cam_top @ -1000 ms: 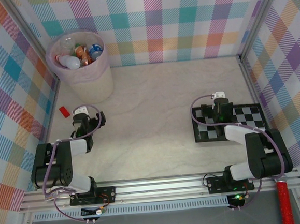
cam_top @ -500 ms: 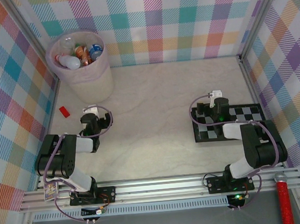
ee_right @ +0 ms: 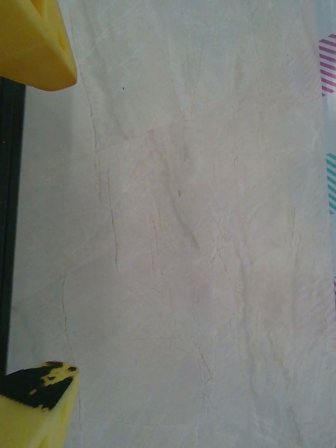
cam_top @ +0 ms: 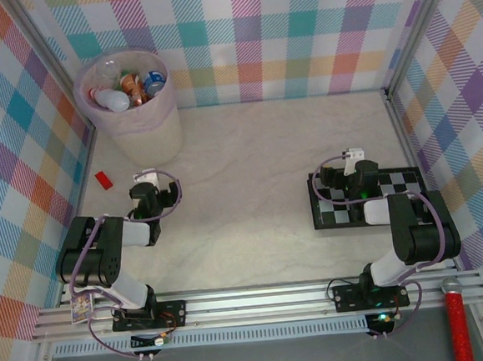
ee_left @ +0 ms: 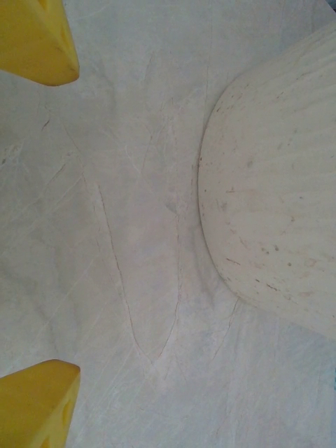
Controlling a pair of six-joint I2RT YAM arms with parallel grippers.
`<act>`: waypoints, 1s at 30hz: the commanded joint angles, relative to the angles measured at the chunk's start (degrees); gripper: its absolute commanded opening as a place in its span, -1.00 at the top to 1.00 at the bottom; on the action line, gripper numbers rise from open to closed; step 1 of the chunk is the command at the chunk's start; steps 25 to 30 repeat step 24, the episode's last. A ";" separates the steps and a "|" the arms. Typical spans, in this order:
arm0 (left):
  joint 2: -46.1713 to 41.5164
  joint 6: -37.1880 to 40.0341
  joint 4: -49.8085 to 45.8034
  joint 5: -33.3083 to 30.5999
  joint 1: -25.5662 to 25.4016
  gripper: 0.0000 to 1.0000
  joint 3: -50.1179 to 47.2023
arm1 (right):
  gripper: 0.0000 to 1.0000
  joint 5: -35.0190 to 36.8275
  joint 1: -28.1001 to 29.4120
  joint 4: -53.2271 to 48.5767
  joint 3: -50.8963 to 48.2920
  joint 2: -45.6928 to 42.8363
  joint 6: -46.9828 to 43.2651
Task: Put the plastic bottles in the bin
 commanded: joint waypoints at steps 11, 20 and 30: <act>-0.12 0.63 2.55 -0.59 0.02 -0.99 0.05 | -0.98 -1.38 0.21 2.36 0.09 -0.36 0.80; -0.12 0.68 2.55 -0.61 0.02 -0.99 0.05 | -0.98 -1.42 0.22 1.98 0.36 -0.29 0.80; -0.10 0.61 2.55 -0.61 0.01 -0.99 0.05 | -0.98 -0.77 0.22 2.70 -0.16 -0.36 1.04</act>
